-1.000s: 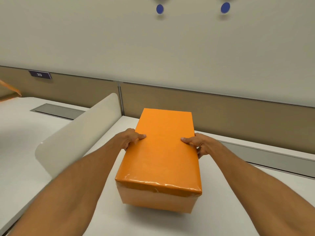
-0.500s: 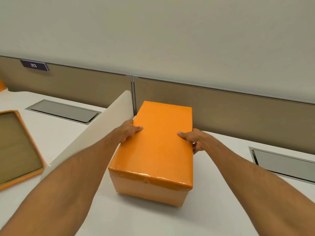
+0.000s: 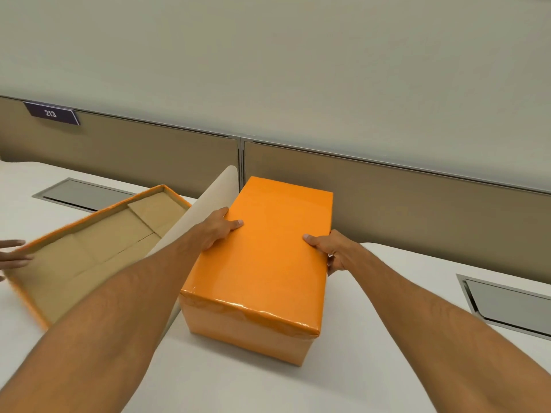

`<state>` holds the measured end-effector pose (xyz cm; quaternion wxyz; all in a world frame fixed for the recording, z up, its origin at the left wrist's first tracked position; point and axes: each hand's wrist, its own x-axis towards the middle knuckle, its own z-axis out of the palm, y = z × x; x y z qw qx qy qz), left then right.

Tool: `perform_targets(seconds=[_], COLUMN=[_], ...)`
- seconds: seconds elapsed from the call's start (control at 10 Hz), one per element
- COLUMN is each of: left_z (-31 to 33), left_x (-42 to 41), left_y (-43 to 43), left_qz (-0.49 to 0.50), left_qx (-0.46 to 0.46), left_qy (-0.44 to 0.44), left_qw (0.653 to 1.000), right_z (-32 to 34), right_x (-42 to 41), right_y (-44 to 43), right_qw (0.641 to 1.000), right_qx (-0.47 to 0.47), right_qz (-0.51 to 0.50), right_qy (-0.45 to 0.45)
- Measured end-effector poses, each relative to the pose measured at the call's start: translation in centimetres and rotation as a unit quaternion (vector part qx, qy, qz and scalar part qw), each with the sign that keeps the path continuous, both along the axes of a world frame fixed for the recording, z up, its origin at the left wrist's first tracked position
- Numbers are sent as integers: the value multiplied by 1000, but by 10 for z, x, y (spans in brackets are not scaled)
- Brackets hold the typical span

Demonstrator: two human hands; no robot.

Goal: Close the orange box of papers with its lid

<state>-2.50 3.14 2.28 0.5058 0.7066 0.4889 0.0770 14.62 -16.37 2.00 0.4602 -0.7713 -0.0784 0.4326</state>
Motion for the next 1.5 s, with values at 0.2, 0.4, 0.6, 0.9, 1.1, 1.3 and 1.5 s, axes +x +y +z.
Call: perform_targets(seconds=[0.2, 0.4, 0.6, 0.9, 1.1, 1.3, 1.5], left_z=[-4, -5, -6, -9, -8, 6, 22], left_x=[5, 8, 9, 10, 12, 30, 56], left_y=[11, 23, 31, 43, 36, 2, -47], left_qz=[-9, -12, -19, -26, -13, -8, -53], left_qx=[21, 21, 21, 28, 138, 248, 334], left_qy=[4, 4, -2, 1, 40, 72, 58], left_qw=[1000, 1000, 1000, 999, 990, 966, 939], right_z=[1, -1, -2, -5, -7, -2, 12], right_x=[2, 3, 5, 5, 9, 8, 20], right_y=[11, 18, 26, 31, 24, -17, -67], right_qw=[1000, 1000, 1000, 1000, 1000, 969, 893], right_qx=[0, 2, 8, 15, 27, -59, -131], right_qz=[-1, -2, -2, -12, 5, 75, 110], right_qy=[-6, -9, -11, -9, -8, -228, -417])
